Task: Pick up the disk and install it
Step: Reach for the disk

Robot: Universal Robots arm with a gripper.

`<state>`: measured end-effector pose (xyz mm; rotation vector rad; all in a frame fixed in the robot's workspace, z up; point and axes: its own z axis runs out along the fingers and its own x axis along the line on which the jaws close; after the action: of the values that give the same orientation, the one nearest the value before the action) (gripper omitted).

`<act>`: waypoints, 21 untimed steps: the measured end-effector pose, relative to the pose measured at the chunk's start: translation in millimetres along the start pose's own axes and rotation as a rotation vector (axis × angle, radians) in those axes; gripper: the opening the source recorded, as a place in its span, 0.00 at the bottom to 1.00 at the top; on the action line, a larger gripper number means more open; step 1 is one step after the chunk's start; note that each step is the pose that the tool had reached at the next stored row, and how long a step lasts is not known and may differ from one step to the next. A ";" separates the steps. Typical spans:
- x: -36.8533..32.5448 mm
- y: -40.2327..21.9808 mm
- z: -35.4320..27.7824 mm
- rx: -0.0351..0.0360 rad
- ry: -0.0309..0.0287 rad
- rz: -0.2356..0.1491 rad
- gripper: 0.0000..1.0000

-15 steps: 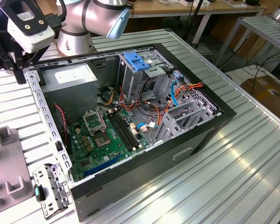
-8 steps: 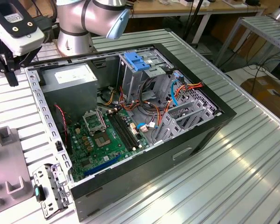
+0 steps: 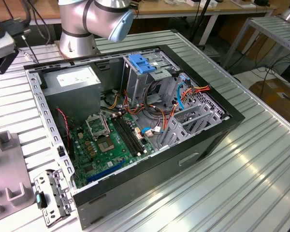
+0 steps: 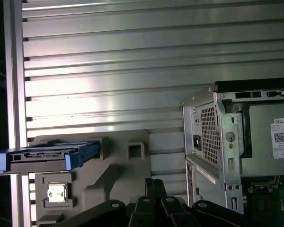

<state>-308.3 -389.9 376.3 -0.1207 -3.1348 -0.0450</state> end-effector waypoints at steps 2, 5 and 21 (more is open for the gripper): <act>9.7 -0.7 0.4 -0.0001 0.0001 0.000 0.11; 9.9 -0.7 0.3 0.0001 0.0002 0.000 0.11; 30.8 -2.0 -8.5 0.0080 -0.0062 0.000 0.11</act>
<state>-339.2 -389.7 384.9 -0.1208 -3.1408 -0.0321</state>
